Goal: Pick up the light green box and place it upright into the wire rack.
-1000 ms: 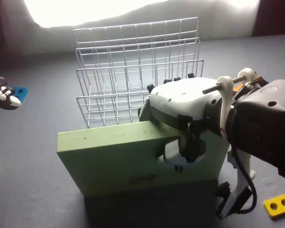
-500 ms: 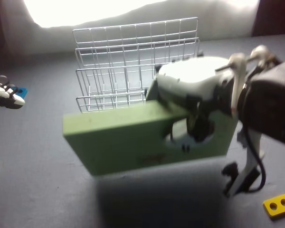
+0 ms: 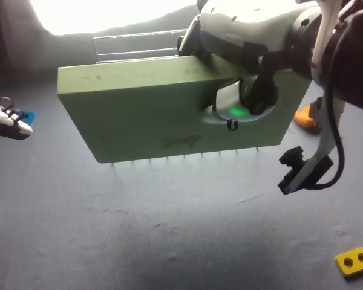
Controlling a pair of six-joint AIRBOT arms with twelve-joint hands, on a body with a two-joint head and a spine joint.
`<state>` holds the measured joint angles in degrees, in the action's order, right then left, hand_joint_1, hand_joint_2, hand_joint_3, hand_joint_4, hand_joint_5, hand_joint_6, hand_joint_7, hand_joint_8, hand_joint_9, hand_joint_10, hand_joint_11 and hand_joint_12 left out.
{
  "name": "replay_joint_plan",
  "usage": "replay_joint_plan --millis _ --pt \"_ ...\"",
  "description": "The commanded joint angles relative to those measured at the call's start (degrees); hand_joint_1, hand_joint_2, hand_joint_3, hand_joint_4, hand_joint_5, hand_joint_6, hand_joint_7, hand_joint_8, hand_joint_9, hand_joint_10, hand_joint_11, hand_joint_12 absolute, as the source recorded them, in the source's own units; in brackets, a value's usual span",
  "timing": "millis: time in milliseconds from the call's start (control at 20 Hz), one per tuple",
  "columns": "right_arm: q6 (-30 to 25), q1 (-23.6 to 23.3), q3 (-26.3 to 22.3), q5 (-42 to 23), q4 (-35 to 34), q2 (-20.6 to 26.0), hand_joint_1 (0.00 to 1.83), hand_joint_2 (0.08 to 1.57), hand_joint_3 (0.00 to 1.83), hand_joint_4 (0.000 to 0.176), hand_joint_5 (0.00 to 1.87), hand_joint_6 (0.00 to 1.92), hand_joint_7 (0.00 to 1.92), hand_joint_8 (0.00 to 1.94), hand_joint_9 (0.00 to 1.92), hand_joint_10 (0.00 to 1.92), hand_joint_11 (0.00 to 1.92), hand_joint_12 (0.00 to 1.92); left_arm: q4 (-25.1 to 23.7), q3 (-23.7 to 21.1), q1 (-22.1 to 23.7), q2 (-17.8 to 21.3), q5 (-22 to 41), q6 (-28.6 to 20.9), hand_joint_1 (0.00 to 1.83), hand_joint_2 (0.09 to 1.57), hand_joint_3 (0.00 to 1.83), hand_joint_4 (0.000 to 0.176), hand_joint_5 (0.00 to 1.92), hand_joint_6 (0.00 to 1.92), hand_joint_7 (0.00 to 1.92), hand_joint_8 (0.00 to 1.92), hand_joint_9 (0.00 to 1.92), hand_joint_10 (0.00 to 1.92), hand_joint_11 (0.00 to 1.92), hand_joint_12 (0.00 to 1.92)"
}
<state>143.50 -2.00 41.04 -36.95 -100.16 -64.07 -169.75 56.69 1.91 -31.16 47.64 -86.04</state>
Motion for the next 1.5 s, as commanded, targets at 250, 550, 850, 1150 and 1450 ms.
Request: replay_joint_plan --millis 250,550,850,1150,1450 --pt "-0.7 -2.3 0.4 3.1 8.4 0.4 1.36 1.17 0.00 0.000 0.87 1.02 0.91 1.19 0.73 1.49 0.42 1.74 -0.8 -0.3 -0.7 0.1 -4.3 0.0 0.41 1.37 0.00 0.000 0.16 0.00 0.17 0.00 0.22 0.00 0.00 0.83" --pt "-3.5 -3.6 3.5 5.5 11.3 -0.8 1.36 1.16 0.00 0.000 0.93 0.92 0.91 1.22 0.74 1.48 0.45 1.70 0.9 1.4 -1.9 0.1 -4.1 1.4 0.40 1.37 0.00 0.000 0.17 0.00 0.21 0.01 0.24 0.01 0.00 0.84" --pt "-4.9 -3.3 6.0 6.3 14.4 -2.8 1.35 1.16 0.00 0.000 0.92 0.97 0.93 1.16 0.75 1.44 0.43 1.74 0.9 2.2 -2.4 0.1 -4.1 1.8 0.40 1.38 0.00 0.000 0.17 0.01 0.21 0.01 0.24 0.00 0.00 0.84" --pt "-7.3 -1.9 9.3 5.9 14.5 -4.9 1.35 1.16 0.00 0.000 0.96 0.92 0.90 1.21 0.73 1.46 0.43 1.75 -1.9 1.1 -1.9 0.3 -4.5 2.4 0.41 1.37 0.00 0.000 0.18 0.00 0.19 0.00 0.24 0.00 0.00 0.84" --pt "-8.5 0.2 12.1 5.7 14.5 -6.3 1.36 1.17 0.00 0.000 0.92 0.91 0.90 1.24 0.73 1.50 0.42 1.75 -1.8 0.9 -2.0 0.5 -4.5 2.7 0.45 1.35 0.00 0.000 0.18 0.00 0.19 0.00 0.26 0.00 0.00 0.84"
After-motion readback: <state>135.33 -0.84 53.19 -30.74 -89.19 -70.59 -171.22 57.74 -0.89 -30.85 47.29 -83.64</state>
